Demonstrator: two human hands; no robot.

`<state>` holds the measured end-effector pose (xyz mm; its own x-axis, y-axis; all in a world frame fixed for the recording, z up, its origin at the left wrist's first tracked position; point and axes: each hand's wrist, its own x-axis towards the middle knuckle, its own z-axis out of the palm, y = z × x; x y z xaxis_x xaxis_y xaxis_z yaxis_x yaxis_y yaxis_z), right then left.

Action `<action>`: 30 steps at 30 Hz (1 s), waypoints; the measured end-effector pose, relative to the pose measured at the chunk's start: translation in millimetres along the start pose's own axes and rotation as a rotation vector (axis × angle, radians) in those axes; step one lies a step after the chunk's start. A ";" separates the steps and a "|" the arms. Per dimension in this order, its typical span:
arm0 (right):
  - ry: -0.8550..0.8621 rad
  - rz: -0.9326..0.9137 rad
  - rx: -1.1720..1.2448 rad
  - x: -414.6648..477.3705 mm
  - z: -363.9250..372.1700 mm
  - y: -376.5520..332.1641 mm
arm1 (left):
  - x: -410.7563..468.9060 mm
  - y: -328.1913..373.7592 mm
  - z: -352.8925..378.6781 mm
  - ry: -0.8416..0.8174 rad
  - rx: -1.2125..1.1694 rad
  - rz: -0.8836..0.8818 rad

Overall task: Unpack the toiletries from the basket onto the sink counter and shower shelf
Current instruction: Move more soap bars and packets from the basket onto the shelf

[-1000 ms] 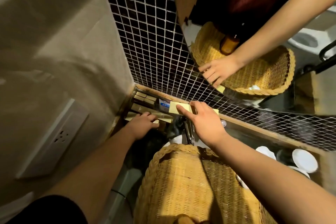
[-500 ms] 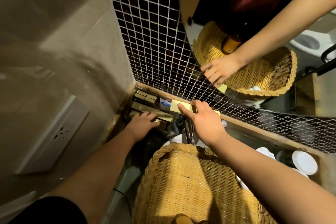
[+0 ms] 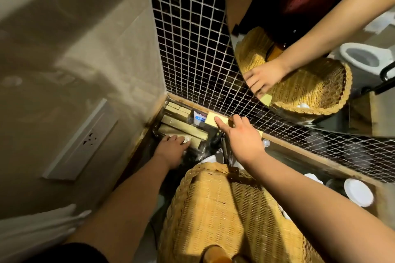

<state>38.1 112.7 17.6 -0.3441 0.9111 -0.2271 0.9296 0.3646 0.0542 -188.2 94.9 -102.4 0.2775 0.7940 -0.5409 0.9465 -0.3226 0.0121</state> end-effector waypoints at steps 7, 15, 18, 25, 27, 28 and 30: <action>0.019 -0.213 -0.102 1.9 -6.6 -39.7 | -37.3 -7.4 3.5 0.045 -0.041 -0.052; -0.088 -0.241 0.059 29.8 17.5 -87.8 | -70.3 -30.6 26.4 0.000 -0.051 -0.097; -0.119 -0.253 0.156 43.8 30.6 -95.0 | -72.8 -37.3 36.7 -0.014 -0.040 -0.117; -0.218 -0.263 0.253 81.3 48.9 -104.0 | -56.5 -39.9 57.4 -0.029 -0.009 -0.137; -0.222 -0.266 0.203 88.9 55.9 -105.6 | -49.1 -35.9 56.3 -0.028 -0.005 -0.146; -0.217 -0.266 0.190 91.6 58.9 -105.8 | -45.5 -32.7 55.4 -0.026 -0.009 -0.154; -0.208 -0.268 0.174 95.9 65.5 -105.7 | -39.3 -25.7 54.0 -0.017 -0.046 -0.172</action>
<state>-84.5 148.9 -73.5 -0.5605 0.7226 -0.4047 0.8249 0.5304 -0.1955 -232.3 44.1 -126.8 0.1082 0.8264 -0.5526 0.9864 -0.1584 -0.0436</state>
